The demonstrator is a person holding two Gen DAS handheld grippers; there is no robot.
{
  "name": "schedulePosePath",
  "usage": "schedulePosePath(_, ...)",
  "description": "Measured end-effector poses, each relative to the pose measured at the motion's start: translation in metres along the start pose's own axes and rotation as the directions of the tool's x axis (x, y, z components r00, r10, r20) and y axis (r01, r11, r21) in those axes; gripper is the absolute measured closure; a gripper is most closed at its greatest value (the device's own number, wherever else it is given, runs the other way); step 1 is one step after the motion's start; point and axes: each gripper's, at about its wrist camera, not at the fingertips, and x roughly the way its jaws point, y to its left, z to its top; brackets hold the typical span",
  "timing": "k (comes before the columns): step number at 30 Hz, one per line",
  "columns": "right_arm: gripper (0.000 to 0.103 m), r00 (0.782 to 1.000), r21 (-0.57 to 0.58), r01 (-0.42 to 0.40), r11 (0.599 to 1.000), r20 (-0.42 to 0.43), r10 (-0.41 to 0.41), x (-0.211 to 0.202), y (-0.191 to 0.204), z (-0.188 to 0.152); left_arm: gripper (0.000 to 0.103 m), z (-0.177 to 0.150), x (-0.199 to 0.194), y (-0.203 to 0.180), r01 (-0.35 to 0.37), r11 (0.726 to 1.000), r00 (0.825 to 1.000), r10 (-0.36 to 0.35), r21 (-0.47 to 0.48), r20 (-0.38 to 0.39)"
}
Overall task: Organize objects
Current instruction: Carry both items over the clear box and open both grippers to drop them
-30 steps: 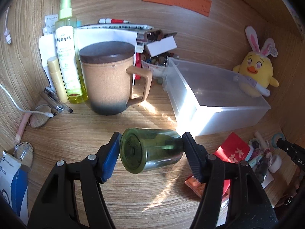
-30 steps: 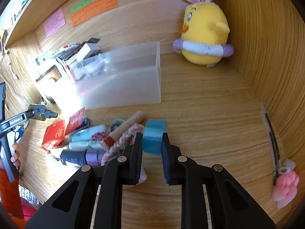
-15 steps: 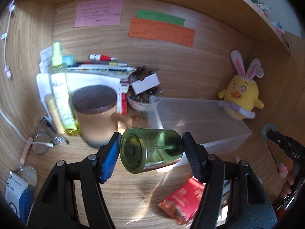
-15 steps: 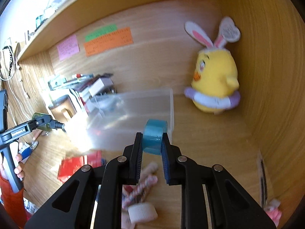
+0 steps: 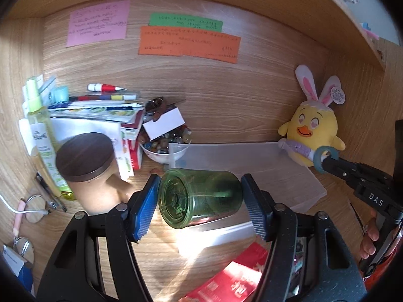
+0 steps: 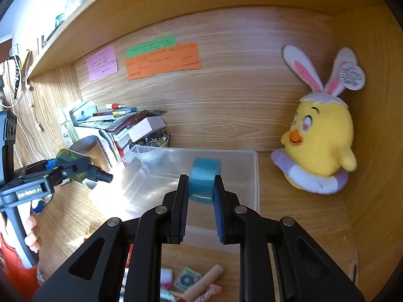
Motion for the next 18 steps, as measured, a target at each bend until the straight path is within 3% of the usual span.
schedulePosePath(8, 0.086, 0.997, -0.031, -0.019, 0.999, -0.081, 0.017, 0.039, -0.002, 0.012, 0.038, 0.000, 0.041, -0.015, -0.006, 0.999, 0.996, 0.009, 0.032, -0.094)
schedulePosePath(18, 0.086, 0.980, -0.053, -0.039, 0.998, -0.197, 0.028, 0.082, -0.002, -0.004, 0.038, -0.008, 0.077, -0.024, -0.006, 0.997, 0.981, 0.020, 0.078, -0.191)
